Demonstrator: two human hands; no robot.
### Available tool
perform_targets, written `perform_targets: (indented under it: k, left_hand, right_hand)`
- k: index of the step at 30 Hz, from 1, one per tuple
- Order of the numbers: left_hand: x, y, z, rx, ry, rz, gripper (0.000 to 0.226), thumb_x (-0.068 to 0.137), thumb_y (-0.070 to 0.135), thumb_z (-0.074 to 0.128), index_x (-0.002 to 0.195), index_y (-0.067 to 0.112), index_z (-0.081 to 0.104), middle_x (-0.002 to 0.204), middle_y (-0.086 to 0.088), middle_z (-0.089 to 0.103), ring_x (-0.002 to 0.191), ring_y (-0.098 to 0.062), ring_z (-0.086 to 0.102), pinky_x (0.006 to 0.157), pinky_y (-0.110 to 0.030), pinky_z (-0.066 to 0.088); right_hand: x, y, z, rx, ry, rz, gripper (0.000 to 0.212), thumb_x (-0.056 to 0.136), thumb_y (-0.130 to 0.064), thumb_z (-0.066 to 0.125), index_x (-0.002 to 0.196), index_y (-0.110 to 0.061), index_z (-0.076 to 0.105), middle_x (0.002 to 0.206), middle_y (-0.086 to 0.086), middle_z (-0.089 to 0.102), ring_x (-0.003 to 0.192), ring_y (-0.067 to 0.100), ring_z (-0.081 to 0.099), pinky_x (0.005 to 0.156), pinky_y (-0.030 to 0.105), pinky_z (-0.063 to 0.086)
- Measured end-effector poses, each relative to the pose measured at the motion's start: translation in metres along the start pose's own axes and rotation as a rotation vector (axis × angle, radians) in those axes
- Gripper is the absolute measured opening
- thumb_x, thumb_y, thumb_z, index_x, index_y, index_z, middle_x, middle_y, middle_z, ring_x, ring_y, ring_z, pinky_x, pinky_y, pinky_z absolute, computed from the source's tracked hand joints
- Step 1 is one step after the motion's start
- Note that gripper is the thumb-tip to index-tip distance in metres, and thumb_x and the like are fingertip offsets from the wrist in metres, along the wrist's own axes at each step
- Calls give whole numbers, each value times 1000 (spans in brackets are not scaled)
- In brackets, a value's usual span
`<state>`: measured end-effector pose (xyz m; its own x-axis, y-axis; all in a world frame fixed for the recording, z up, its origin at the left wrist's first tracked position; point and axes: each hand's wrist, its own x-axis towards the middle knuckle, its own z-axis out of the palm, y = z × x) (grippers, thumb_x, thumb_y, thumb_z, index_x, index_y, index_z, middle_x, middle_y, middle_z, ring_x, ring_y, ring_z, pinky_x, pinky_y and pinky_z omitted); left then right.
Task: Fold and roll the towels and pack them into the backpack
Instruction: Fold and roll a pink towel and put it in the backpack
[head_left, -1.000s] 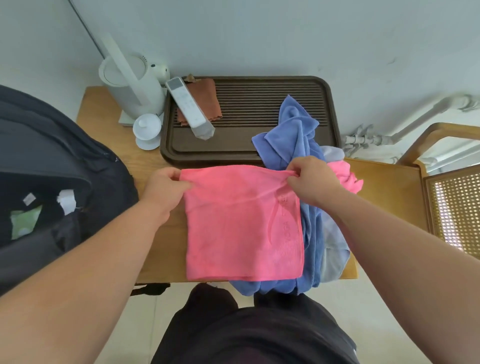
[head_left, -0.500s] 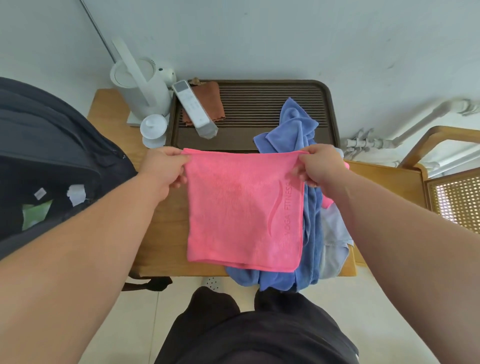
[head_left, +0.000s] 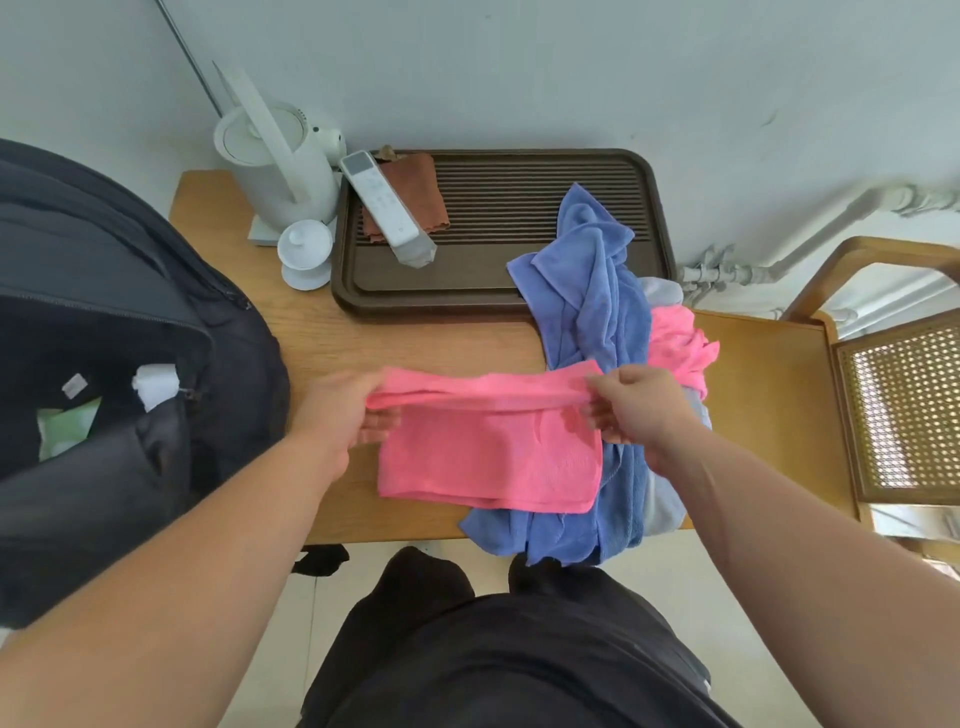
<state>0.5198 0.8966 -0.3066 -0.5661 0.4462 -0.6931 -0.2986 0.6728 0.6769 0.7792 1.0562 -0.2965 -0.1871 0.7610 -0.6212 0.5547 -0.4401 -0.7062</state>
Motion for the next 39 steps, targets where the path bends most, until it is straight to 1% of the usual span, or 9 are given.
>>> perform_targets:
  k: [4,9,16,21,27,31,34,37,39]
  left_hand:
    - [1,-40,-3,50,-33,-10,4,92,3,64,89,3,61,94,-15,73,76,-24,74,67,-34,60]
    - [2,-73,-3,154,-119,27,15,89,-9,59,89,5,60,88,-13,69,65,-20,68,61,-34,56]
    - [8,-103,-8,364,-176,160,22,94,2,58,98,20,70,95,-1,70,67,-18,63,64,-28,52]
    - [19,-111,-13,601,-120,312,19,94,11,59,91,27,68,83,8,65,75,-16,61,67,-29,49]
    - [27,-107,-13,780,-136,394,20,90,10,64,91,29,64,92,8,56,79,-9,54,69,-29,45]
    - [32,-96,-7,757,-62,375,16,86,16,66,83,28,56,89,4,56,77,-18,57,63,-33,48]
    - [38,-81,3,676,17,344,17,87,23,67,94,27,52,93,4,56,80,-17,56,66,-35,49]
    - [49,-64,13,609,66,274,32,89,35,69,115,25,54,111,2,56,90,-18,59,75,-37,52]
    - [60,-56,18,623,86,251,34,88,40,69,116,23,58,112,0,60,94,-22,61,79,-39,53]
  right_hand:
    - [-16,36,11,-120,48,-9,10,81,0,72,73,-5,67,62,6,65,53,15,60,48,22,48]
    - [-31,64,28,-137,126,-7,16,81,2,70,75,-12,70,79,7,73,61,17,62,63,32,56]
    - [-43,89,38,-240,202,-40,15,82,-13,68,73,-22,75,74,-9,74,75,17,69,76,38,59]
    - [-48,100,44,-345,193,-2,14,83,-18,67,70,-21,72,70,-11,70,71,15,63,72,33,54]
    - [-42,98,38,-553,125,74,13,85,-33,71,78,-21,70,82,-5,69,77,17,63,66,30,49]
    - [-32,91,34,-682,264,-1,15,86,-39,66,91,-25,64,100,0,54,85,22,58,77,37,49]
    - [-17,76,34,-600,360,-45,24,88,-38,62,105,-22,56,101,-2,53,90,24,56,78,39,48]
    - [-2,66,37,-582,388,-32,24,90,-41,59,94,-17,58,91,1,62,83,26,60,68,35,44]
    - [6,63,38,-624,398,-15,31,91,-44,57,84,-14,60,85,4,63,79,28,61,63,34,43]
